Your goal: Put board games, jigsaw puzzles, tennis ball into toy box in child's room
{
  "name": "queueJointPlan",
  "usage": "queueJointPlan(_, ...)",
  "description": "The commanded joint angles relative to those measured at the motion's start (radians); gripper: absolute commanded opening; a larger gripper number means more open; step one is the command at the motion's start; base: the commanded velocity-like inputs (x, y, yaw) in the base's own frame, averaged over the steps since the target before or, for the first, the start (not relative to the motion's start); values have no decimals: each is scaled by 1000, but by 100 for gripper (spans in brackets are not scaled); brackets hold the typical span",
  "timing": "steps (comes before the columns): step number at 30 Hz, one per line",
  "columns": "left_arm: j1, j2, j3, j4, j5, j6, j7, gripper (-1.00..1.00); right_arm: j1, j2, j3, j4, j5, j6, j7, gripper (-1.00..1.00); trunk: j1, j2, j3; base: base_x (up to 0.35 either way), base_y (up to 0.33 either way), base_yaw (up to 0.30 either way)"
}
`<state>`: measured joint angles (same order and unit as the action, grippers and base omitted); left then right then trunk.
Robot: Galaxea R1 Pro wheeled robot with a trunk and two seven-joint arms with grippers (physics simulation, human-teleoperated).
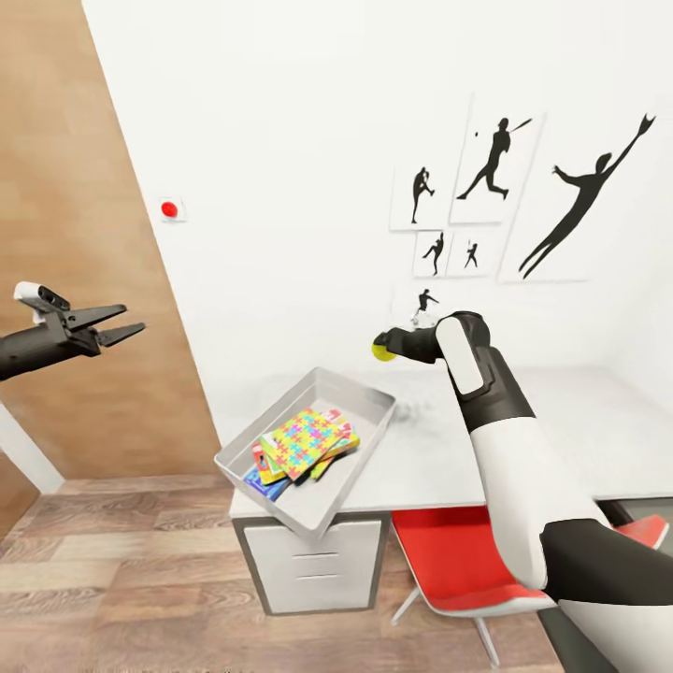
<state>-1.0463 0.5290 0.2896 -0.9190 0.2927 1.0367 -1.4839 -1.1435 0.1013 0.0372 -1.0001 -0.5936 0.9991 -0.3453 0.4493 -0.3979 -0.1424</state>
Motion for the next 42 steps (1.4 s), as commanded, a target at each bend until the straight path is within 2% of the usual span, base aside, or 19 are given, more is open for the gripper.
queueJointPlan(1, -1, 0, 0, 1, -1, 11, -3, 100, -1, 0, 1, 0, -14, 0, -13, -100, 1, -2, -1, 0, 2, 243)
queueJointPlan(12, 11, 4, 1, 47, -11, 5, 7, 100, -1, 0, 3, 7, -6, -5, -14, -100, 1, -2, 9, 0, 0, 243)
queueJointPlan(15, 31, 18, 0, 94, -14, -10, 11, 100, -1, 0, 4, 9, -5, -8, -14, -100, 1, -2, 12, 0, 0, 243)
queueJointPlan(21, 61, 36, 0, 220, -21, -91, 19, 100, 1, 0, 9, 14, -3, -11, -15, -100, 1, -2, 17, 0, 0, 243)
queueJointPlan(26, 90, 43, 0, 366, -39, -211, 91, 100, 3, 0, 13, 16, -1, -11, -20, -100, 1, -2, 22, 0, 0, 243)
queueJointPlan(32, 109, 45, 0, 508, -42, -307, 165, 100, 4, -2, 12, 64, -1, -11, -68, -100, 1, -2, 27, 0, 0, 243)
queueJointPlan(37, 148, 46, 0, 537, -42, -337, 218, 100, 4, -10, 12, 128, 0, -12, -77, -100, 1, -2, 31, 0, 0, 240)
queueJointPlan(42, 161, 46, 0, 541, -40, -340, 284, 100, 5, -18, 10, 173, 1, -13, -78, -100, 1, -2, 35, 0, 0, 238)
